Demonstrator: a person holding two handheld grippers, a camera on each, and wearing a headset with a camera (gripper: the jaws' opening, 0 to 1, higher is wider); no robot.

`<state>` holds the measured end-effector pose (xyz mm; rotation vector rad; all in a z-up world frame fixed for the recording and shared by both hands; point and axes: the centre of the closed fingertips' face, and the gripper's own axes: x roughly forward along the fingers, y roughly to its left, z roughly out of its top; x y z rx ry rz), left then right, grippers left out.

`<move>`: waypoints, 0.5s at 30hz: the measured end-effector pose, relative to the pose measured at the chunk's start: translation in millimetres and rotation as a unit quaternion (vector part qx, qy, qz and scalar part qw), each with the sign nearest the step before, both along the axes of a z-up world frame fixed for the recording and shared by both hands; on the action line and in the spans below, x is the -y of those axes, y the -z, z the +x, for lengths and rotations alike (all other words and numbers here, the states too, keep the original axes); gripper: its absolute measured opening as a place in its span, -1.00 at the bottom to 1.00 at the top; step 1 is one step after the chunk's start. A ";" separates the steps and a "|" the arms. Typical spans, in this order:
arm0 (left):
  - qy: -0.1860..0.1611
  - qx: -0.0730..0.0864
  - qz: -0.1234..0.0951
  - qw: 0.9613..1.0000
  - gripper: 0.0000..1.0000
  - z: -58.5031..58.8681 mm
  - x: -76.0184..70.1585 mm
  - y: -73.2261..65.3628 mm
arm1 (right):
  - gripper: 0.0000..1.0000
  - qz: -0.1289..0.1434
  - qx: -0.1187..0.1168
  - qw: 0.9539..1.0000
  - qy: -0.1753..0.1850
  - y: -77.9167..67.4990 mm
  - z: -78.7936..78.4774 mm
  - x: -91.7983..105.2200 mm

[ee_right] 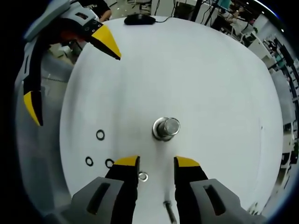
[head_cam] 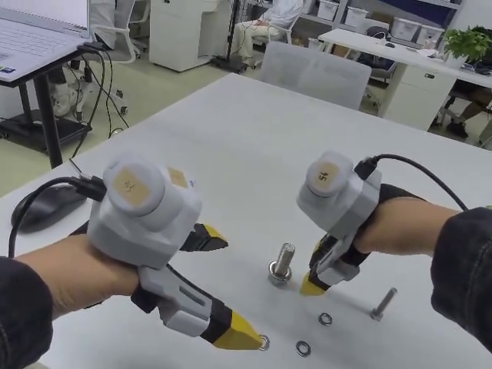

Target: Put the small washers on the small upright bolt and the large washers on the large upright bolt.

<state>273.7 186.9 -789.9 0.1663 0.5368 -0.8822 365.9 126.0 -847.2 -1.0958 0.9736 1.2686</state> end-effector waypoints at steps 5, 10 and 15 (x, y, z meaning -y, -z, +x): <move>0.002 0.001 -0.001 1.000 0.68 0.1 0.8 -0.1 | -0.40 0.003 0.000 1.000 0.007 0.0 -2.2 6.2; 0.005 0.001 -0.001 1.000 0.68 -0.5 2.1 -0.3 | -0.40 0.002 0.000 1.000 0.012 0.3 -4.4 12.0; 0.006 0.001 0.000 1.000 0.68 -1.0 2.5 -0.2 | -0.40 0.003 0.001 1.000 0.016 -1.3 -6.9 15.7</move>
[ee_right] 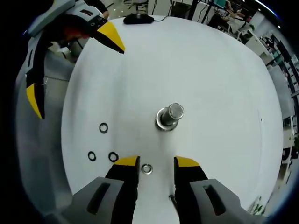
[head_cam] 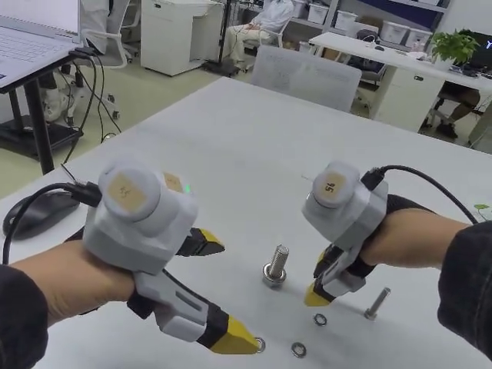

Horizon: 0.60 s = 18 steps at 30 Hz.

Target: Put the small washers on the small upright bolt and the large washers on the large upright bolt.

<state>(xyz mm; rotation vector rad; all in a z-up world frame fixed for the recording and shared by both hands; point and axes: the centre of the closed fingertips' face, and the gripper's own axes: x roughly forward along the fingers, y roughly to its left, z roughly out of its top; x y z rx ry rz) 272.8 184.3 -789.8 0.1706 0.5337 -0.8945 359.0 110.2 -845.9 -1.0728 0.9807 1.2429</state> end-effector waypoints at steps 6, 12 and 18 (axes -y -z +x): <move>0.003 -0.001 0.001 1.000 0.68 -0.9 1.4 0.5 | -0.41 -0.001 0.000 1.000 0.005 1.4 -3.5 9.6; 0.004 -0.002 0.001 1.000 0.68 -1.3 1.8 0.7 | -0.41 -0.005 -0.002 1.000 0.013 6.1 -6.3 19.7; 0.005 -0.002 0.002 1.000 0.68 -1.6 2.2 0.9 | -0.41 -0.009 -0.004 1.000 0.018 7.9 -8.0 26.5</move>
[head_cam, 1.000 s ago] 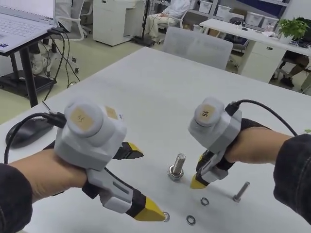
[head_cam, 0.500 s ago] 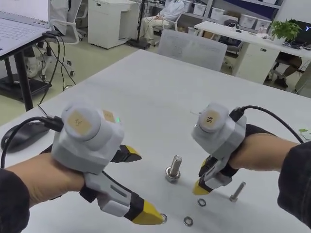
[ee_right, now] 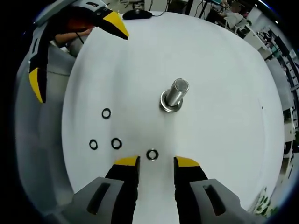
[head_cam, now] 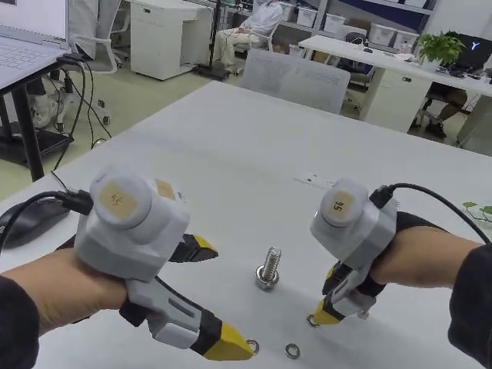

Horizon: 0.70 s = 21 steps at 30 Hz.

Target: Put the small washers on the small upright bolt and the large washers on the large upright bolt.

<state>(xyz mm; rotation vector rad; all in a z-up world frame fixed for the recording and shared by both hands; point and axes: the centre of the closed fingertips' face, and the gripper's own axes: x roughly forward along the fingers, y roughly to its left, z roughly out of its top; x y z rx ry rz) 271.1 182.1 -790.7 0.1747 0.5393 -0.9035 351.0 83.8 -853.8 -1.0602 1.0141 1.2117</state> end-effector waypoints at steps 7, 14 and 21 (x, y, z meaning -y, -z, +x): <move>0.001 -0.001 0.001 1.000 0.68 -0.8 0.2 0.9 | -0.41 0.000 0.000 1.000 0.002 -0.4 -3.1 3.1; 0.004 -0.002 0.001 1.000 0.68 -2.6 1.5 1.2 | -0.41 -0.001 -0.002 1.000 0.006 2.4 -7.6 8.4; 0.007 -0.002 0.001 1.000 0.68 -3.6 2.2 1.3 | -0.42 -0.001 -0.006 1.000 0.011 5.4 -9.6 10.8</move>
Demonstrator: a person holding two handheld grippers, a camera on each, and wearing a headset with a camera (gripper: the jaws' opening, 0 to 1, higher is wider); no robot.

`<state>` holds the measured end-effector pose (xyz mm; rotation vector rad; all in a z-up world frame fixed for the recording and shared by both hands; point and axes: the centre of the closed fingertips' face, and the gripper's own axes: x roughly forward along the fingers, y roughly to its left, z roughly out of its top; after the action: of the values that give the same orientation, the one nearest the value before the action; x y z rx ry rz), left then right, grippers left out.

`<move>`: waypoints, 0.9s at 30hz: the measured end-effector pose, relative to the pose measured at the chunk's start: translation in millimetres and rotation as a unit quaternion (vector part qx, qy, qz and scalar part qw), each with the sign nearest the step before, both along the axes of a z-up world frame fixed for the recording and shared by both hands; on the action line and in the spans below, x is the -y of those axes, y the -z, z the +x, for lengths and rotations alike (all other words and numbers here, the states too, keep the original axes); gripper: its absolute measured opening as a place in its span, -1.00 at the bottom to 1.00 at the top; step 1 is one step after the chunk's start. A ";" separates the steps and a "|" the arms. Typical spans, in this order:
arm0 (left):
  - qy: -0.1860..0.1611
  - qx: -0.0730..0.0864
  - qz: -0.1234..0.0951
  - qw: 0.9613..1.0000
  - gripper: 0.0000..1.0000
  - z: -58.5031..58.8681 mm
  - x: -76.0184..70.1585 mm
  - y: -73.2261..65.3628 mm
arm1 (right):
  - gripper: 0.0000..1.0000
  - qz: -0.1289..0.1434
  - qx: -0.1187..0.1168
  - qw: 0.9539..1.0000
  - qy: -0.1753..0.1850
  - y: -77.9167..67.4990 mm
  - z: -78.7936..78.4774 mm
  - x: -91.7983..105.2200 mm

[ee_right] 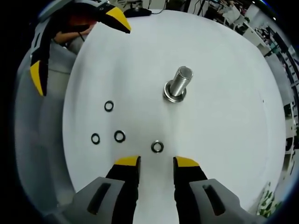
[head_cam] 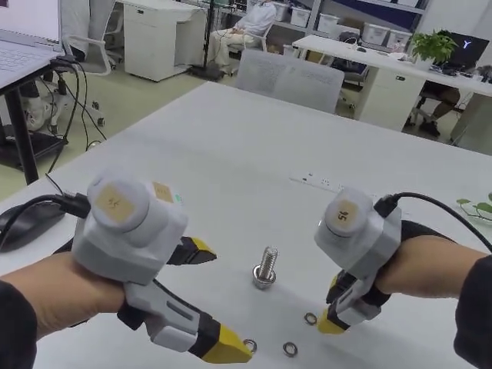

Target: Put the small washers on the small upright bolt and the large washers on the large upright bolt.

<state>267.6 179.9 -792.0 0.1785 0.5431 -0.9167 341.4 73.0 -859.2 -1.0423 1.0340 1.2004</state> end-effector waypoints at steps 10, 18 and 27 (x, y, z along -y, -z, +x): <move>0.001 -0.002 0.001 1.000 0.67 -0.7 -0.8 1.2 | -0.43 0.001 -0.006 1.000 0.000 5.6 0.5 -3.8; -0.001 -0.003 0.001 1.000 0.67 -0.2 -1.5 1.8 | -0.44 -0.001 -0.010 1.000 -0.005 10.8 1.2 -7.5; -0.003 -0.003 -0.001 1.000 0.67 0.3 -2.8 2.0 | -0.45 -0.005 -0.016 1.000 -0.011 17.3 1.4 -12.0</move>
<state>267.8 182.8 -794.0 0.1728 0.5490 -0.9116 342.8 85.0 -876.4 -1.0486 1.0572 1.2349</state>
